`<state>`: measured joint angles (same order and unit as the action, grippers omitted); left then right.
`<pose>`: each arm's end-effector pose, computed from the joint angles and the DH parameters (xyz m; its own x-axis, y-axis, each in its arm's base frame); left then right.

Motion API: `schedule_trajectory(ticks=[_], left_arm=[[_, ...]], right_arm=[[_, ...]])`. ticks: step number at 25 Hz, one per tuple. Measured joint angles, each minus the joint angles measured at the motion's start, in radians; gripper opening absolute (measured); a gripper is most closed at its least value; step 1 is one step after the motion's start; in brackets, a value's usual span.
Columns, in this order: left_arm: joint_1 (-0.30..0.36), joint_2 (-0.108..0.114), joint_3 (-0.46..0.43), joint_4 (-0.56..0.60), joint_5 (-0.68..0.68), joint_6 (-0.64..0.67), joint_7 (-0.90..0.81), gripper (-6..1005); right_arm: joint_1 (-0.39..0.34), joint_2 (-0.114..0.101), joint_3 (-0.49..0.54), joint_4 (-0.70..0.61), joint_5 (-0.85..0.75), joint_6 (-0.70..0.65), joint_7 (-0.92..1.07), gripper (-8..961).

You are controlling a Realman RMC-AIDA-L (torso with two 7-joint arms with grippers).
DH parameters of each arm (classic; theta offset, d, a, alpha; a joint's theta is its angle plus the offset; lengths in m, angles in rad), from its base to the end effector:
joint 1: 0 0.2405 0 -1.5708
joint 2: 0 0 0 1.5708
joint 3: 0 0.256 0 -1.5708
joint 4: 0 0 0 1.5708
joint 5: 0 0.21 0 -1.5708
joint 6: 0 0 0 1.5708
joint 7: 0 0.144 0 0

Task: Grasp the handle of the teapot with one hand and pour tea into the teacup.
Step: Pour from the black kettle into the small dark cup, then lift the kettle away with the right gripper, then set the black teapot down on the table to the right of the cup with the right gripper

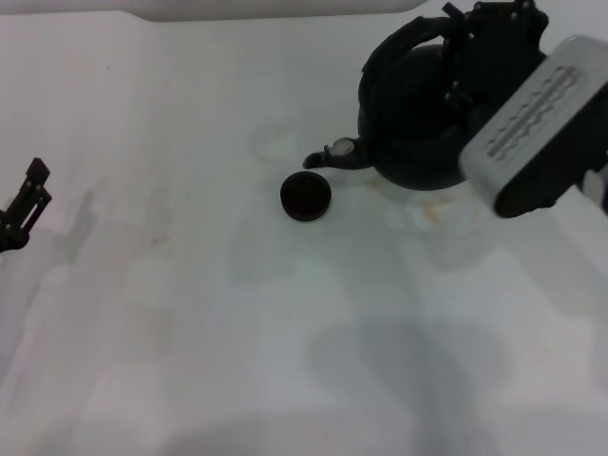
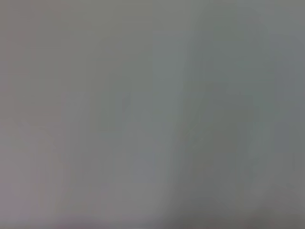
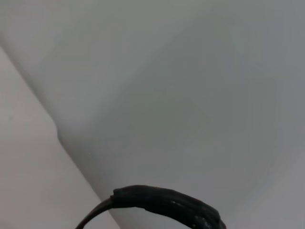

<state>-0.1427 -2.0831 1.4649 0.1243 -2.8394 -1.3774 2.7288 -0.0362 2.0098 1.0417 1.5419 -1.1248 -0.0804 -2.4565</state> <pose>-0.3743 0.2224 -0.0138 0.6515 0.0457 0.7573 0.7400 -0.2579 -0.6211 0.1846 0.3037 -0.0280 0.9948 0.1016 -0.0120 0.0324 -0.4241 -0.9051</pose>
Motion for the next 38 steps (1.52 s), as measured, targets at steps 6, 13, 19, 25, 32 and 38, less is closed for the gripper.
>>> schedule_trajectory(ticks=[6, 13, 19, 25, 32, 38], left_arm=[[0.000, 0.001, 0.000, 0.000, 0.000, 0.000, 0.000, 772], [-0.010, 0.002, 0.000, 0.000, 0.000, 0.000, 0.000, 772], [-0.014, 0.001, 0.000, 0.000, 0.000, 0.000, 0.000, 772], [-0.018, 0.001, 0.001, 0.000, 0.000, 0.000, 0.000, 770], [-0.022, 0.001, 0.003, 0.000, 0.000, 0.000, 0.000, 770], [-0.025, 0.000, 0.005, 0.000, 0.000, 0.001, 0.000, 770]], right_arm=[[-0.046, -0.001, 0.104, -0.008, 0.002, 0.152, 0.055, 111], [-0.054, 0.000, 0.200, -0.085, 0.047, 0.335, 0.088, 112], [-0.047, 0.003, 0.252, -0.154, 0.056, 0.460, 0.083, 113], [-0.031, 0.004, 0.301, -0.222, 0.078, 0.568, 0.047, 114], [-0.008, 0.003, 0.348, -0.324, 0.160, 0.686, -0.077, 115], [0.011, 0.004, 0.387, -0.401, 0.206, 0.767, -0.144, 116]])
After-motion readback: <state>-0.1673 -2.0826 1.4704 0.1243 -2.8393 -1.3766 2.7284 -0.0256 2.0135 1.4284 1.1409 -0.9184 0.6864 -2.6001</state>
